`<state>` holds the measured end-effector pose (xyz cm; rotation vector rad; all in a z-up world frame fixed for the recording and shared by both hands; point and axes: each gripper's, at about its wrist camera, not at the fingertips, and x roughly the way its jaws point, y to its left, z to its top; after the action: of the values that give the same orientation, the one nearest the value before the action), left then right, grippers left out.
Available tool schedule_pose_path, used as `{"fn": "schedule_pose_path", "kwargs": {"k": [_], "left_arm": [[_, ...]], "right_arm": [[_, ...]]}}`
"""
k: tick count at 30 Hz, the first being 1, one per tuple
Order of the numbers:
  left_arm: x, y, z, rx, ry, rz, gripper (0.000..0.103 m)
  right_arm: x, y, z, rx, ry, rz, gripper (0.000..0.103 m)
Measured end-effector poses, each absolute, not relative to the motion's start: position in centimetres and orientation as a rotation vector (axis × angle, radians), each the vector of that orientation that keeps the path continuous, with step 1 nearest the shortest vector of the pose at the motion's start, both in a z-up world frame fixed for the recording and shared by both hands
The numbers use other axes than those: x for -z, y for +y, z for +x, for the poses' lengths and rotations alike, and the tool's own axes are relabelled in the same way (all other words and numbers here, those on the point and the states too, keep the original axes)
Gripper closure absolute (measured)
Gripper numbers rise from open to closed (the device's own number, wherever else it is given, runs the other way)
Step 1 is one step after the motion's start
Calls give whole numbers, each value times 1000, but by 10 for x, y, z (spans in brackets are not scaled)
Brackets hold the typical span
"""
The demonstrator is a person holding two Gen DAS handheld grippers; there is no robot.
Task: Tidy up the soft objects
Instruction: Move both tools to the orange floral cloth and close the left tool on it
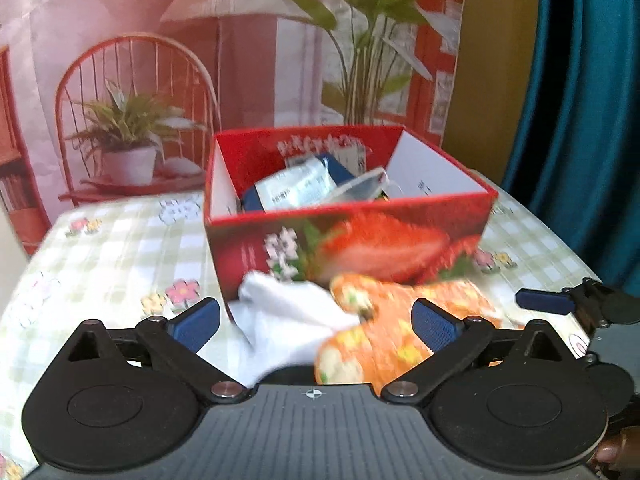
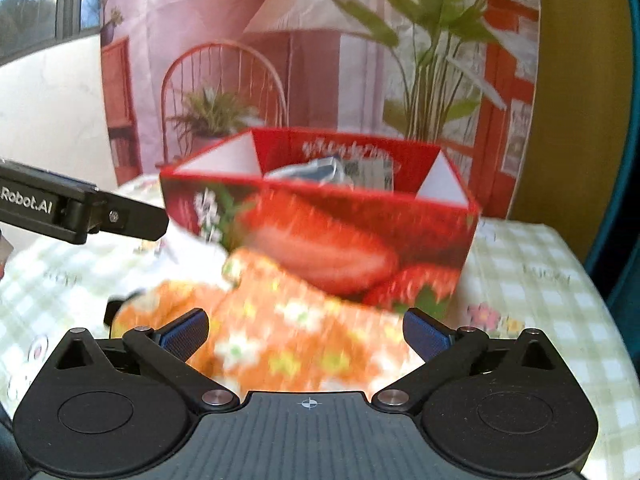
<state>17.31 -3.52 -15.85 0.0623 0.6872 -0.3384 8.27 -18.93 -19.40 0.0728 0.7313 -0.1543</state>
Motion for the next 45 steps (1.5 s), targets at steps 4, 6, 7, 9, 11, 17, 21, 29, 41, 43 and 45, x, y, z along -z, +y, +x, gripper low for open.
{"fn": "schedule_pose_path", "kwargs": {"k": [4, 6, 7, 9, 11, 17, 21, 29, 41, 43, 45], "left_arm": [[176, -30, 172, 364, 749, -2, 31], [187, -26, 173, 380, 788, -46, 41], [191, -26, 173, 386, 801, -63, 43], [199, -25, 173, 388, 823, -81, 45], [204, -26, 172, 392, 831, -88, 46], [212, -33, 167, 420, 835, -78, 68], [204, -30, 164, 424, 786, -94, 90], [184, -19, 142, 414, 713, -52, 91], [218, 6, 135, 382, 790, -71, 90], [226, 5, 134, 379, 801, -67, 89], [235, 7, 133, 373, 815, -79, 88]], "right_arm": [[207, -186, 74, 175, 763, 88, 0], [210, -190, 69, 183, 756, 124, 0], [210, -192, 67, 186, 754, 140, 0], [212, -196, 64, 193, 749, 158, 0], [213, -199, 62, 197, 746, 164, 1], [219, -206, 58, 183, 743, 205, 2], [219, -207, 56, 175, 738, 215, 5], [203, -207, 49, 162, 683, 241, 11], [201, -196, 48, 113, 668, 258, 23], [205, -193, 47, 109, 673, 253, 28], [210, -190, 45, 102, 685, 240, 37]]}}
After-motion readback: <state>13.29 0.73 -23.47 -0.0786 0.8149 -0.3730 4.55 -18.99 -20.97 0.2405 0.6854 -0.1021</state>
